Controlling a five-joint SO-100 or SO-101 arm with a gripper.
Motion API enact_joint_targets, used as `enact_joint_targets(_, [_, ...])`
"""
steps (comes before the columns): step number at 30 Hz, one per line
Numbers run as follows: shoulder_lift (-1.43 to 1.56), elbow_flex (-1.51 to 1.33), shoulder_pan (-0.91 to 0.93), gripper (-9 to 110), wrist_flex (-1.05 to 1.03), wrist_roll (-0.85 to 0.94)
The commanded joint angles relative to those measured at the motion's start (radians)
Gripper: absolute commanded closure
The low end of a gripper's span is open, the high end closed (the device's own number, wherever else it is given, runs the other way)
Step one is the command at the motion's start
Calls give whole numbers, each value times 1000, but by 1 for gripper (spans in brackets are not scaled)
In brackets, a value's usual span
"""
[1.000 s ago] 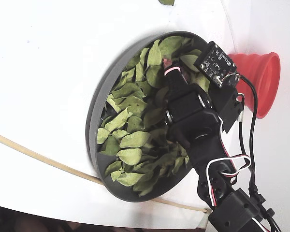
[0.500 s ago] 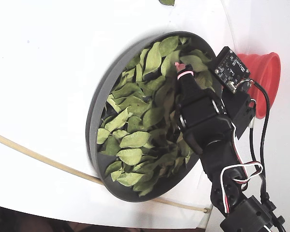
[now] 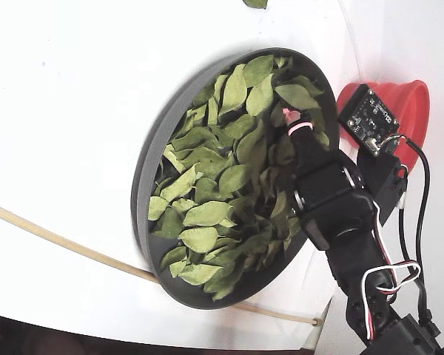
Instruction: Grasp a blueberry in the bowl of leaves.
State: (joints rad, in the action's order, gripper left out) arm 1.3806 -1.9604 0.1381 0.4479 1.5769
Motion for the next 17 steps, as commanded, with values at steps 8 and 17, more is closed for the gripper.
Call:
enact_joint_targets(8, [186, -14, 26, 90, -25, 32])
enact_joint_targets(17, [206, -25, 28, 91, -29, 54])
